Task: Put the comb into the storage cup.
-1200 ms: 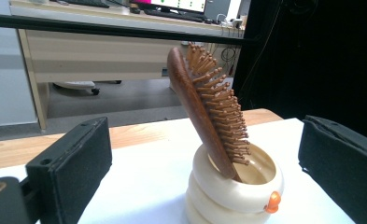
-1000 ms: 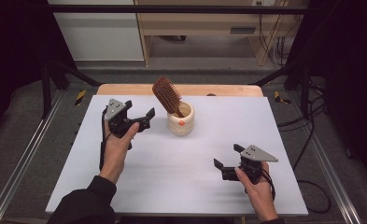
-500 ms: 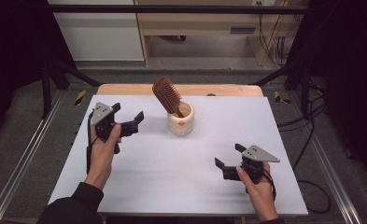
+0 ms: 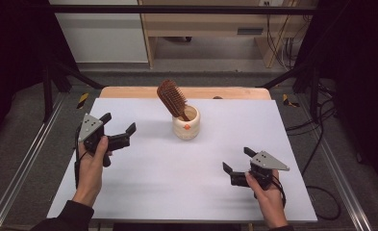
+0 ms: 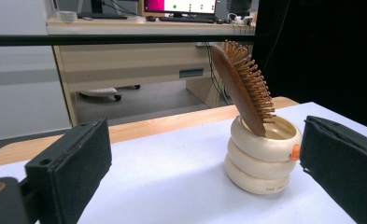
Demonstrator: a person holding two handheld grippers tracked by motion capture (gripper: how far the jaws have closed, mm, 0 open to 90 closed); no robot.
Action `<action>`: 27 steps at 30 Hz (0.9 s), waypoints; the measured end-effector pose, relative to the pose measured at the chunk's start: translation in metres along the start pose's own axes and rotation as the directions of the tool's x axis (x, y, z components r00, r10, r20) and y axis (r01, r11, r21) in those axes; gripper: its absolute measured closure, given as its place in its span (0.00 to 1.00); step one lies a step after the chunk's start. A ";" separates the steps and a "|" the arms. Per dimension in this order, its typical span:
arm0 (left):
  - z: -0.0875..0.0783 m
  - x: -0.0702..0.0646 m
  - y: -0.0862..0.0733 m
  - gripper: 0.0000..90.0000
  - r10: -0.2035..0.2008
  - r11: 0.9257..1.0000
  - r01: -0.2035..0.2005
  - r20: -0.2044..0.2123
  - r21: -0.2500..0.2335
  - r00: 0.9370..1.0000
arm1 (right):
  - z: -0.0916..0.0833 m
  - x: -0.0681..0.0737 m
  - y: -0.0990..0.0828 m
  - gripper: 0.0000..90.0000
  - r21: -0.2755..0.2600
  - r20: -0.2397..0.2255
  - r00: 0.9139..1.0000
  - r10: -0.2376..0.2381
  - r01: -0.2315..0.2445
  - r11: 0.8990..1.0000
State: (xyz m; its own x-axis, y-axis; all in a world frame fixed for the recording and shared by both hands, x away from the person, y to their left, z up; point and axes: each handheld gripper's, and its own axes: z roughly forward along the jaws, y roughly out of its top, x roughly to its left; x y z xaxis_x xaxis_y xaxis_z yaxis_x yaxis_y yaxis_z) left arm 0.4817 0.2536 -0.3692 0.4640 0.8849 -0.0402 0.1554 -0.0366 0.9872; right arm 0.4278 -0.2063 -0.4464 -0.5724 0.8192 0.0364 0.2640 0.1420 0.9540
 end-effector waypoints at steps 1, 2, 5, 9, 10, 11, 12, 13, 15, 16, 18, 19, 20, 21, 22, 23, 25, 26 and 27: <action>-0.002 0.001 0.000 0.03 0.004 1.000 -0.004 0.001 0.000 1.000 | -0.001 0.000 0.000 0.05 -0.005 0.005 1.000 -0.002 0.002 1.000; -0.004 0.002 0.001 0.03 0.006 1.000 -0.006 0.001 -0.001 1.000 | -0.001 -0.001 0.000 0.05 -0.015 0.009 1.000 -0.004 0.004 1.000; -0.010 0.005 0.003 0.03 0.010 1.000 -0.010 0.000 -0.009 1.000 | -0.003 -0.001 0.000 0.05 -0.037 0.026 1.000 -0.013 0.014 0.999; -0.020 0.009 0.004 0.03 0.018 1.000 -0.018 -0.002 -0.021 1.000 | -0.006 -0.003 -0.001 0.05 -0.049 0.033 0.999 -0.013 0.014 0.999; -0.022 0.010 0.004 0.03 0.016 1.000 -0.016 -0.002 -0.025 1.000 | -0.006 -0.003 -0.001 0.05 -0.048 0.033 0.999 -0.012 0.014 0.999; -0.024 0.011 0.004 0.03 0.020 0.999 -0.020 -0.004 -0.025 1.000 | -0.006 -0.004 -0.001 0.05 -0.049 0.034 0.999 -0.011 0.012 0.999; -0.026 0.012 0.003 0.03 0.020 0.999 -0.020 -0.006 -0.025 1.000 | -0.007 -0.004 -0.002 0.05 -0.050 0.033 0.999 -0.010 0.011 0.999; -0.028 0.013 0.003 0.03 0.021 0.999 -0.021 -0.008 -0.027 1.000 | -0.007 -0.004 -0.002 0.05 -0.051 0.033 0.999 -0.006 0.008 0.999; -0.032 0.015 0.002 0.03 0.019 0.999 -0.020 -0.009 -0.030 1.000 | -0.008 -0.005 -0.002 0.05 -0.056 0.036 0.999 -0.002 0.004 0.998; -0.034 0.016 0.001 0.03 0.018 0.999 -0.018 -0.009 -0.033 1.000 | -0.009 -0.005 -0.002 0.05 -0.056 0.036 0.999 0.001 0.001 0.998; -0.037 0.018 -0.001 0.03 0.013 0.999 -0.013 -0.009 -0.037 1.000 | -0.010 -0.005 -0.002 0.05 -0.057 0.036 0.999 -0.002 0.004 0.998; -0.038 0.019 -0.001 0.03 0.011 0.999 -0.011 -0.008 -0.039 1.000 | -0.011 -0.006 -0.002 0.05 -0.056 0.036 0.999 -0.004 0.006 0.998; -0.039 0.020 -0.002 0.03 0.009 0.999 -0.010 -0.009 -0.040 1.000 | -0.012 -0.006 -0.002 0.05 -0.058 0.038 0.999 -0.004 0.006 0.998; -0.040 0.022 -0.003 0.03 0.007 0.999 -0.007 -0.008 -0.043 1.000 | -0.012 -0.006 -0.001 0.05 -0.061 0.041 0.999 0.001 0.002 0.998; -0.041 0.023 -0.003 0.03 0.005 0.999 -0.005 -0.007 -0.045 1.000 | -0.012 -0.007 -0.001 0.05 -0.062 0.041 0.999 0.005 -0.003 0.998; -0.042 0.024 -0.003 0.03 0.005 0.999 -0.005 -0.006 -0.050 1.000 | -0.012 -0.007 -0.001 0.05 -0.061 0.042 0.999 0.006 -0.004 0.998; -0.045 0.026 -0.004 0.03 0.009 0.998 -0.009 -0.005 -0.057 1.000 | -0.012 -0.006 -0.001 0.05 -0.057 0.042 0.999 0.002 0.000 0.998; -0.046 0.027 -0.005 0.03 0.008 0.998 -0.008 -0.004 -0.061 1.000 | -0.012 -0.006 -0.001 0.05 -0.055 0.042 0.999 0.000 0.003 0.998; -0.047 0.028 -0.007 0.03 0.008 0.998 -0.008 -0.007 -0.064 1.000 | -0.012 -0.005 -0.001 0.05 -0.053 0.042 0.999 -0.003 0.006 0.999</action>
State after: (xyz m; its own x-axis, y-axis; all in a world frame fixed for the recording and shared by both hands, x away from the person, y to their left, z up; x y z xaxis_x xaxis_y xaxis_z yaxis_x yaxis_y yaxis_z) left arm 0.4528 0.3003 -0.3697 0.4594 0.8877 -0.0314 0.0951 -0.0140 0.9954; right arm 0.4213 -0.2176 -0.4444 -0.5401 0.8413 0.0206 0.2194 0.1171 0.9686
